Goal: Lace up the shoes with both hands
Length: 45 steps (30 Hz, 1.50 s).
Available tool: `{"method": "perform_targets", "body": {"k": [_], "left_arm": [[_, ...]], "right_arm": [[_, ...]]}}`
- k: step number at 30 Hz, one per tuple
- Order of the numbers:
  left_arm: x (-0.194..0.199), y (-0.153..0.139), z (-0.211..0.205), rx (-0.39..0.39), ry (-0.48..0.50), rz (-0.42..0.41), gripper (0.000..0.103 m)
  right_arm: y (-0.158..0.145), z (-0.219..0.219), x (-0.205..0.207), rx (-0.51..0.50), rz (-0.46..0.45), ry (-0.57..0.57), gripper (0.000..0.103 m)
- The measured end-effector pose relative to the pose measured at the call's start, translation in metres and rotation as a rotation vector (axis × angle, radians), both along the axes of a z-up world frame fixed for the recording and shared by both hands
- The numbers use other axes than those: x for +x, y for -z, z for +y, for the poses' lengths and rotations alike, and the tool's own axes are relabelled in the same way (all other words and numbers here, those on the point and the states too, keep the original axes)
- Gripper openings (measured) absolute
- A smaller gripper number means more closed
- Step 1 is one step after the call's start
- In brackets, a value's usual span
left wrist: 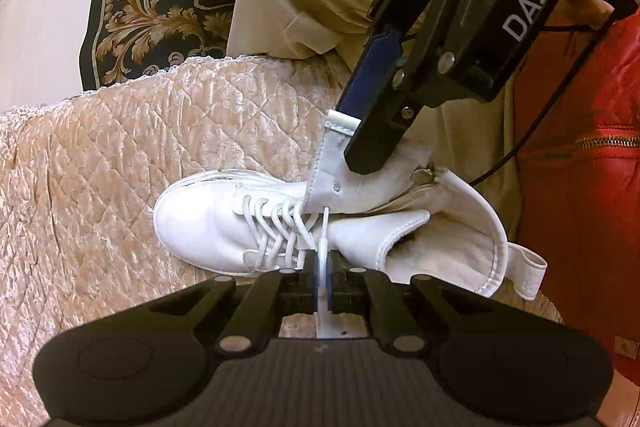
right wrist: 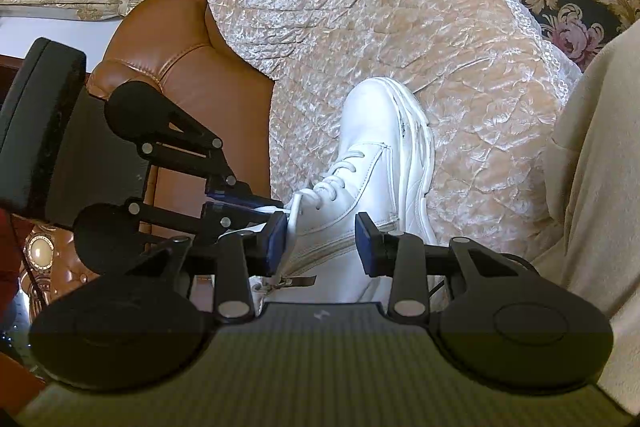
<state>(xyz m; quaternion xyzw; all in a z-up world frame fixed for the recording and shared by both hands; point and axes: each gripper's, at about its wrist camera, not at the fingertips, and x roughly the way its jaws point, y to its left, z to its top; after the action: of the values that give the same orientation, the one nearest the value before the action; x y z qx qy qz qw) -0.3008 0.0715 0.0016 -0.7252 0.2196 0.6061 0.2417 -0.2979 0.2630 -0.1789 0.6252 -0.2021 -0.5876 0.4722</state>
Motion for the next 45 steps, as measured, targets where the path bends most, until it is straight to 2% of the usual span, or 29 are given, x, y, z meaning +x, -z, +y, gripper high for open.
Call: {"method": "perform_targets", "body": {"k": [7,10,12,14,16,18,21,25,27,29,32,36,40,41,43,45], "left_arm": [[-0.001,0.002,0.003,0.012,0.009,0.029,0.003],[0.006,0.000,0.005,0.014,0.037,0.069,0.003],[0.017,-0.002,0.014,0.015,0.117,0.130,0.003],[0.032,-0.003,0.027,0.014,0.232,0.180,0.002],[0.038,-0.004,0.033,0.009,0.267,0.208,0.002],[0.034,-0.004,0.029,0.024,0.224,0.221,0.002],[0.028,-0.004,0.024,0.049,0.150,0.235,0.002],[0.028,-0.005,0.019,0.071,0.071,0.257,0.002],[0.029,-0.005,0.016,0.069,0.041,0.262,0.002],[0.030,-0.006,0.013,0.071,0.022,0.266,0.002],[0.031,-0.007,0.010,0.075,-0.001,0.271,0.002],[0.033,-0.008,0.006,0.081,-0.032,0.278,0.002],[0.035,-0.008,0.004,0.088,-0.060,0.285,0.002],[0.036,-0.008,0.003,0.089,-0.070,0.286,0.002],[0.036,-0.008,0.001,0.089,-0.097,0.289,0.002],[0.037,-0.008,-0.001,0.090,-0.124,0.292,0.004]], "right_arm": [[-0.002,-0.001,-0.003,-0.060,-0.031,0.000,0.044],[0.000,0.011,-0.018,-0.117,-0.076,0.104,0.045],[0.001,0.023,-0.022,-0.108,-0.053,0.183,0.045],[0.006,0.023,-0.024,-0.053,-0.030,0.170,0.045],[0.012,0.019,-0.022,-0.017,-0.030,0.134,0.045],[0.017,0.006,-0.012,0.020,-0.034,0.057,0.045],[0.018,-0.003,-0.004,-0.017,-0.052,0.008,0.044],[0.038,0.008,-0.012,-0.074,-0.202,0.146,0.044],[0.048,0.005,-0.012,-0.085,-0.268,0.159,0.044],[0.056,0.000,-0.009,-0.093,-0.312,0.154,0.028],[0.065,-0.005,-0.006,-0.117,-0.395,0.159,0.028],[0.062,-0.011,-0.005,-0.125,-0.379,0.145,0.024],[0.061,-0.018,-0.003,-0.127,-0.356,0.134,0.013],[0.058,-0.020,-0.003,-0.125,-0.335,0.124,0.007],[0.052,-0.023,-0.002,-0.122,-0.280,0.100,0.004],[0.036,-0.029,0.002,-0.107,-0.165,0.048,0.004]]}}
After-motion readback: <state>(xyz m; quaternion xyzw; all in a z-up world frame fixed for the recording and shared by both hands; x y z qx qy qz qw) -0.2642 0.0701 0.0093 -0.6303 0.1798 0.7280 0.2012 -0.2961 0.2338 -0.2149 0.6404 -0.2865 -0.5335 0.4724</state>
